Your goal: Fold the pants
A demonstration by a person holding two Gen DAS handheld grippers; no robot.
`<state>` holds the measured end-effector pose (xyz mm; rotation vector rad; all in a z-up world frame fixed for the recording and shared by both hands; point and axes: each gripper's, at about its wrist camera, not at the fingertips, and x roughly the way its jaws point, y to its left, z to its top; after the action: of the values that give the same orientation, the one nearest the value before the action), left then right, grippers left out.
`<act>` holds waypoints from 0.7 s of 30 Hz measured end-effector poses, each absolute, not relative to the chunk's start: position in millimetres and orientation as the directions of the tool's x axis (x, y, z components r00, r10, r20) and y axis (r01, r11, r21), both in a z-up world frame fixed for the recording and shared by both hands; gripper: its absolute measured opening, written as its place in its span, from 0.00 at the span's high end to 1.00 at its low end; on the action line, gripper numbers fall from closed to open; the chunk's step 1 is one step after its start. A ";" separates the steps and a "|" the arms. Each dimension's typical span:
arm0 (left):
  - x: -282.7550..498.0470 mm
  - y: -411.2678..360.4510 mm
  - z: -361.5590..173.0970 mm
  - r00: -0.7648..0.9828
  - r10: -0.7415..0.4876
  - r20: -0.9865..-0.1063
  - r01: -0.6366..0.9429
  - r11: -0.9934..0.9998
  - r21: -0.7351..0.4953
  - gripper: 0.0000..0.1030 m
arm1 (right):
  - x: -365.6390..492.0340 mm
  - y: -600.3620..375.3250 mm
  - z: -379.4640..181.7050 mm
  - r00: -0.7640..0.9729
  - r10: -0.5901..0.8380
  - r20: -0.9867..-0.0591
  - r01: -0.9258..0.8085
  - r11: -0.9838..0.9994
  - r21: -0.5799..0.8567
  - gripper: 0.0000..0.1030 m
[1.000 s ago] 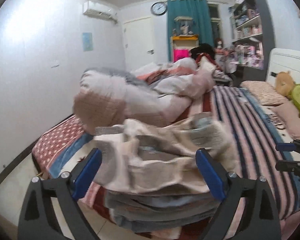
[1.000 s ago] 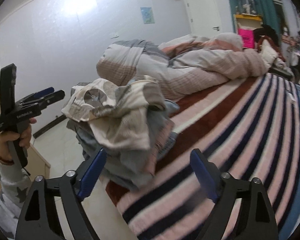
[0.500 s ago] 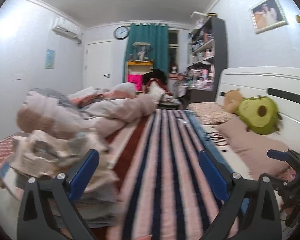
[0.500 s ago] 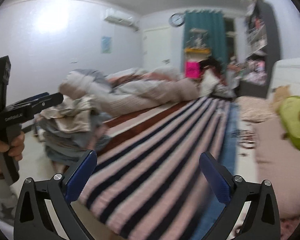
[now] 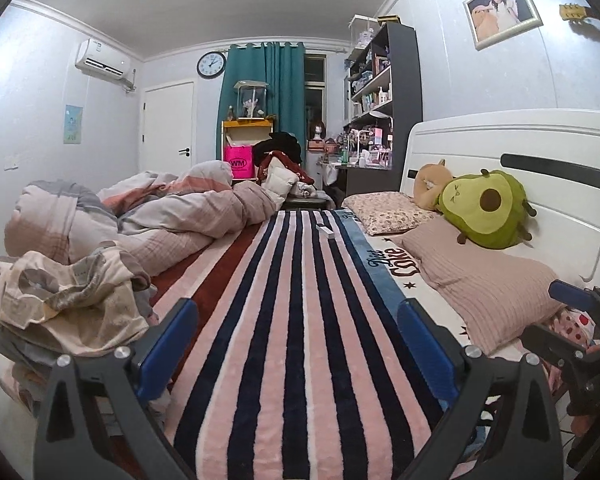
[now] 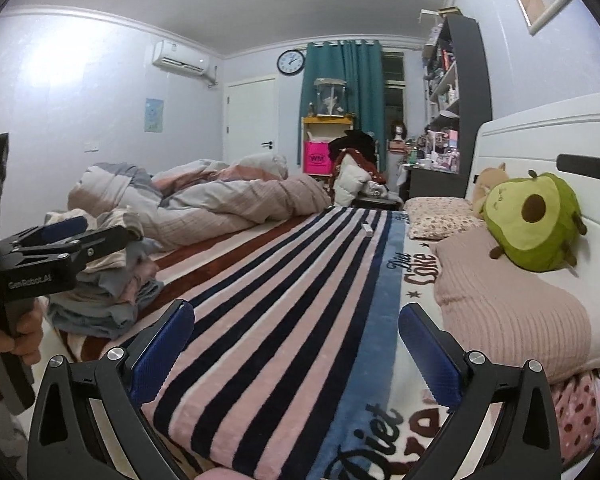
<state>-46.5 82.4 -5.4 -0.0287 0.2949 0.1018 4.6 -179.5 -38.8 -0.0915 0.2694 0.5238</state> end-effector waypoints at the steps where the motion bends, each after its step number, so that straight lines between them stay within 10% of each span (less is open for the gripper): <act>1: -46.9 82.0 -5.8 0.951 0.096 -0.293 -0.104 0.994 -0.012 0.04 | 3.6 -181.2 -39.3 0.835 0.477 -0.276 -0.500 0.866 -0.017 0.01; 21: -50.2 81.9 -11.3 0.951 0.102 -0.293 -0.110 0.994 -0.012 0.04 | 0.6 -183.5 -38.4 0.857 0.450 -0.250 -0.468 0.883 -0.015 0.01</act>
<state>-50.2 81.9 -11.3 -0.0285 0.2969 0.1078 0.6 -183.5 -38.4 -0.0761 0.2436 0.4829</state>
